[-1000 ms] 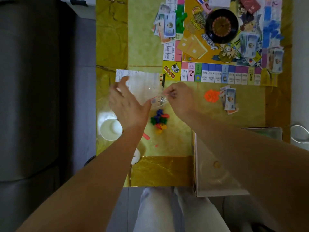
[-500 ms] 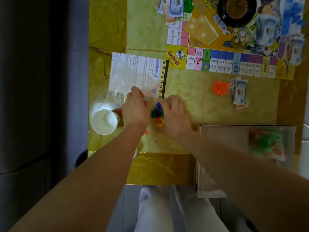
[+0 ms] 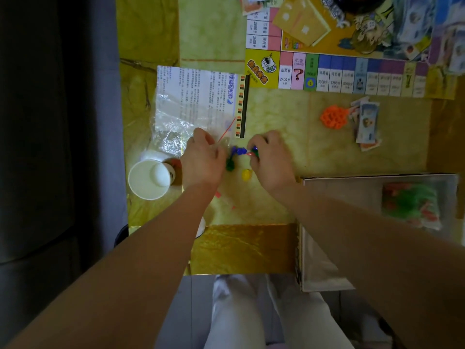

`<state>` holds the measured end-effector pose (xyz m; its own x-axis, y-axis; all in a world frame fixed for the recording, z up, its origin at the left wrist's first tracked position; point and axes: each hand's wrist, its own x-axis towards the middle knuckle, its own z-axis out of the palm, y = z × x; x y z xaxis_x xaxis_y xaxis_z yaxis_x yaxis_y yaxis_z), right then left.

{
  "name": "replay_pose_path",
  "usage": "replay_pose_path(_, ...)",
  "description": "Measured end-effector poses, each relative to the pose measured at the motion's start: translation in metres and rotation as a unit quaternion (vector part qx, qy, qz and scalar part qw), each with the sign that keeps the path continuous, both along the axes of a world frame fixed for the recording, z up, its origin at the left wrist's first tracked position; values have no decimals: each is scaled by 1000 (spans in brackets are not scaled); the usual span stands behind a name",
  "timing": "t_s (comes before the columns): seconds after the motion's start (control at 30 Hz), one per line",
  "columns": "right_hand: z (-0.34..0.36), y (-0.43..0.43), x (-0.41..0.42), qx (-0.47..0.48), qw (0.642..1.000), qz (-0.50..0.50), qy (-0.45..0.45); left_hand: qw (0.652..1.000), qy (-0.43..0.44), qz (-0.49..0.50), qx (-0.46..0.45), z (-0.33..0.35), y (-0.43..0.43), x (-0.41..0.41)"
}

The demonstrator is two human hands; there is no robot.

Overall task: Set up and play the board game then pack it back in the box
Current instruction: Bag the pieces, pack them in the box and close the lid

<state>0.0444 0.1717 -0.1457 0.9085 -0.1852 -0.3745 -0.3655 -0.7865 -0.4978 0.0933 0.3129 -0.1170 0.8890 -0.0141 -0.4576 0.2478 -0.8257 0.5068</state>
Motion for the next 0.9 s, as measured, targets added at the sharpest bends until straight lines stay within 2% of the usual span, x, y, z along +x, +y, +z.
replay_pose_path(0.1,7,-8,10,74,990,-121,-2,1000,3,11,-5,-1,2,0)
replay_pose_path(0.17,19,-12,17,154,959,-236,25,1000,8,10,-16,0,3,1)
replay_pose_path(0.2,25,-13,21,210,931,-295,45,1000,10,11,-22,1,2,2)
replay_pose_path(0.27,36,-13,28,353,849,-384,82,999,12,12,-33,5,1,4)
replay_pose_path(0.33,46,-9,35,464,776,-412,112,999,11,5,-35,11,-1,5)
replay_pose_path(0.4,54,-3,41,514,741,-412,132,999,12,-3,-39,17,-4,6)
replay_pose_path(0.47,60,6,46,529,733,-405,138,998,16,-3,-56,22,-6,6)
replay_pose_path(0.7,62,15,60,507,746,-406,149,991,41,42,-123,35,-7,14)
replay_pose_path(0.83,67,16,59,556,739,-350,151,989,54,54,-127,32,-9,21)
replay_pose_path(0.9,70,16,60,551,760,-313,147,989,52,57,-129,30,-9,23)
